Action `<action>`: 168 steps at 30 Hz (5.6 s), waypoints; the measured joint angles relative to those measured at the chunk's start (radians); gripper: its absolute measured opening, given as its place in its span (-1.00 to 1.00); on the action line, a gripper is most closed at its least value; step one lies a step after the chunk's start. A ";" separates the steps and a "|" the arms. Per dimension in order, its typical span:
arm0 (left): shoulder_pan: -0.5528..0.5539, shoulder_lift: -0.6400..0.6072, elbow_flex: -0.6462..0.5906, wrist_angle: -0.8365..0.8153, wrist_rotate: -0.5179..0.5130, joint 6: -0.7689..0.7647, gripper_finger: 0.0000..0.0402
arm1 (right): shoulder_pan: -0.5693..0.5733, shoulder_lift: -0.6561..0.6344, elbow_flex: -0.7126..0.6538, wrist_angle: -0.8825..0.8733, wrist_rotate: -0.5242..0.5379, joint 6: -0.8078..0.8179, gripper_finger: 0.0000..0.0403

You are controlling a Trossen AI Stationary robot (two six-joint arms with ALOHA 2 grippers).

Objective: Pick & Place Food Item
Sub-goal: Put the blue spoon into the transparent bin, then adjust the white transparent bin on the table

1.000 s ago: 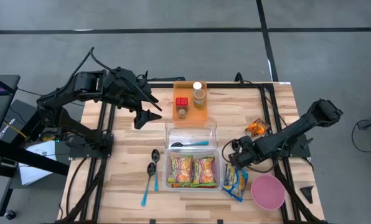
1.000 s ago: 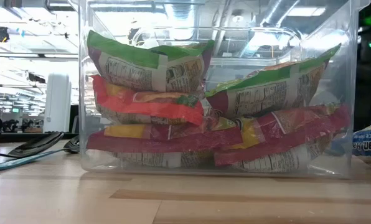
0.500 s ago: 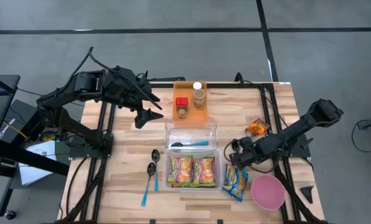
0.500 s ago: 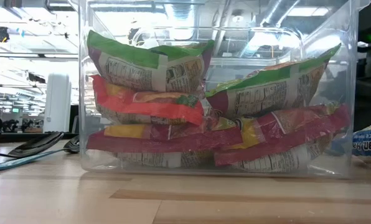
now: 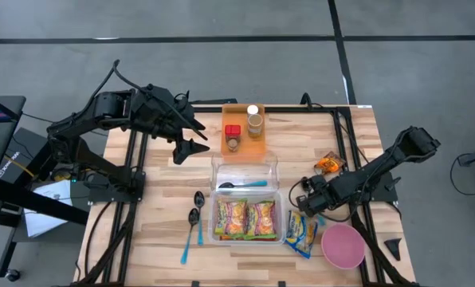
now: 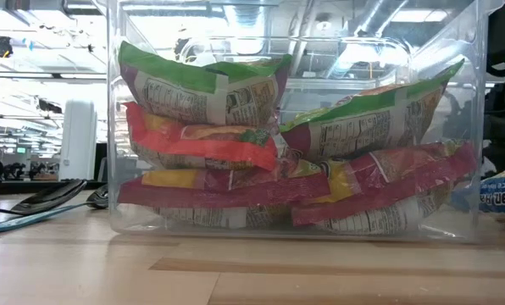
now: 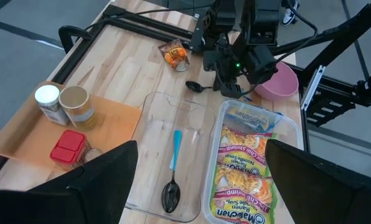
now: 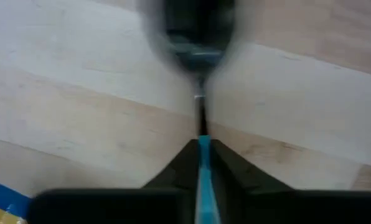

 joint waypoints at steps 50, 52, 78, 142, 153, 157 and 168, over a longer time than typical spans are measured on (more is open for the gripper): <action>0.000 0.001 0.001 -0.166 0.000 0.000 0.73 | -0.013 -0.034 0.665 -0.468 0.481 -0.968 -0.98; 0.000 0.001 0.001 -0.167 0.000 0.000 0.73 | -0.049 -0.034 0.690 -0.441 0.475 -1.086 -0.98; -0.012 -0.349 -0.842 0.168 0.045 -0.438 0.73 | -0.418 0.075 0.713 0.148 -0.049 -2.202 -0.96; -0.248 -0.447 -1.041 0.425 0.068 -0.635 0.73 | -0.566 0.529 0.850 0.035 -0.330 -2.068 -0.95; -0.248 -0.447 -1.041 0.431 0.068 -0.635 0.73 | -0.566 0.529 0.850 0.045 -0.329 -2.067 -0.78; -0.248 -0.447 -1.041 0.431 0.068 -0.635 0.73 | -0.571 0.526 0.850 0.048 -0.326 -2.052 -0.75; -0.248 -0.447 -1.041 0.430 0.068 -0.628 0.73 | -0.605 0.373 0.849 0.029 -0.323 -1.978 -0.75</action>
